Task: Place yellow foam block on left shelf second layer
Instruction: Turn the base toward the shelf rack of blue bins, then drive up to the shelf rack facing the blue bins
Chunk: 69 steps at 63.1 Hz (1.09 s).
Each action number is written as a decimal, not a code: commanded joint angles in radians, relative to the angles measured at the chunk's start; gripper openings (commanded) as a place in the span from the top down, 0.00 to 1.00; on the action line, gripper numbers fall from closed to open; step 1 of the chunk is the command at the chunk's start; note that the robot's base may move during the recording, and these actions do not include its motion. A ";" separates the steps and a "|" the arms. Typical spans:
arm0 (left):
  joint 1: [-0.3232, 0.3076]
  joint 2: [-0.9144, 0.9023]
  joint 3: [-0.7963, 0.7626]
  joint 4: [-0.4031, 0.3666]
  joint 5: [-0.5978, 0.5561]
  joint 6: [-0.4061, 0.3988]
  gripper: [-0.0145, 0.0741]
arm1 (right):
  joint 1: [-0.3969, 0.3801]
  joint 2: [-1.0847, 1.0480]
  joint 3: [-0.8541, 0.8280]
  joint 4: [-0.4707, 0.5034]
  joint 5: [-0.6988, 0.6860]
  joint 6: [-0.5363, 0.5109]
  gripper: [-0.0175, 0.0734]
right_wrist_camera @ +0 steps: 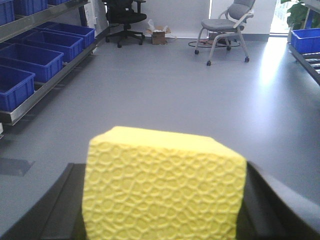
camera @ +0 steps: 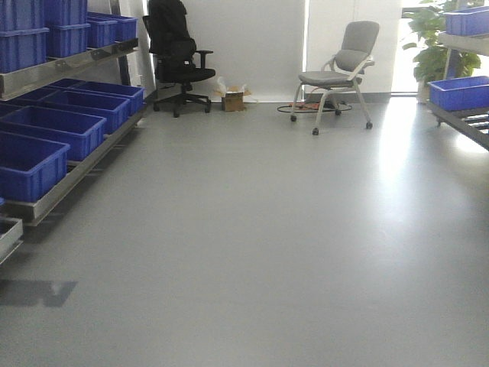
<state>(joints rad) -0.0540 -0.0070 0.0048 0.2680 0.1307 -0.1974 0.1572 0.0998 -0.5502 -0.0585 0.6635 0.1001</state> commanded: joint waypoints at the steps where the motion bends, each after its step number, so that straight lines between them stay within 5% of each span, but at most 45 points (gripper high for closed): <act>1: -0.003 -0.014 0.026 -0.003 -0.084 -0.004 0.68 | -0.004 0.019 -0.030 -0.006 -0.091 -0.006 0.43; 69: -0.003 -0.014 0.026 -0.003 -0.084 -0.004 0.68 | -0.004 0.019 -0.030 -0.006 -0.091 -0.006 0.43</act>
<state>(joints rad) -0.0540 -0.0070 0.0048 0.2680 0.1307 -0.1974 0.1572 0.0998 -0.5502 -0.0585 0.6635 0.1001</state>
